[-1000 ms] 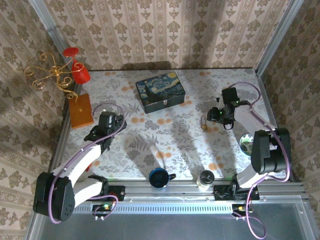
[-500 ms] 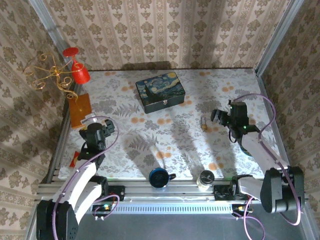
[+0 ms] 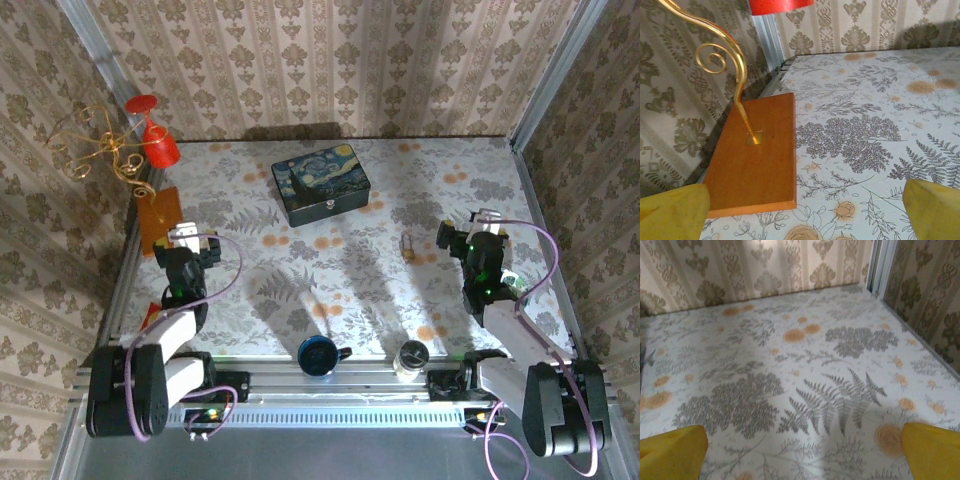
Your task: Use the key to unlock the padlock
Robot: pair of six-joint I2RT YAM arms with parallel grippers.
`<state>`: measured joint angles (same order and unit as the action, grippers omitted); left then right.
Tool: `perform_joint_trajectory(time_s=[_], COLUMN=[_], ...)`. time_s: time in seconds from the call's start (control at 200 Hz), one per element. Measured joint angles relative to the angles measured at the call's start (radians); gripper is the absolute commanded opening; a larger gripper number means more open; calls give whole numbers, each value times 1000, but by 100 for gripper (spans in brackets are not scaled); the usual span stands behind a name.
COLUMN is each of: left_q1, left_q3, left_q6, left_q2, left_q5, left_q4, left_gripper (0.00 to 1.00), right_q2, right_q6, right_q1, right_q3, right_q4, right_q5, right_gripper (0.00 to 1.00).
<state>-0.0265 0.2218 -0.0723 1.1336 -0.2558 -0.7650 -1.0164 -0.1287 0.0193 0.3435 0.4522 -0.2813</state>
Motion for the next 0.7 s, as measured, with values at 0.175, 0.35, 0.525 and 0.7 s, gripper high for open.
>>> perform_joint_trajectory(time_s=[0.175,0.35,0.525,0.7], left_q1=[43,83,86,87], left_q3=[1,-14,-25,-1], left_q6=[-11,-4,20,21], left_q2=[36,103,241,439], left_q5=[88,202,327,401], left_q4=[-13,-127,-259,-372], left_gripper=[100,100,100,100], right_q2=[-89,-187,-196,-196], right_q6=[23,21,21,21], right_q1=[-17,-35,-35,-37], right_q3=[-41,-44,-46,-53], right_q4=[168,267,316,339], right_q5=[28,76,112,142], right_gripper=[100,100,100,100])
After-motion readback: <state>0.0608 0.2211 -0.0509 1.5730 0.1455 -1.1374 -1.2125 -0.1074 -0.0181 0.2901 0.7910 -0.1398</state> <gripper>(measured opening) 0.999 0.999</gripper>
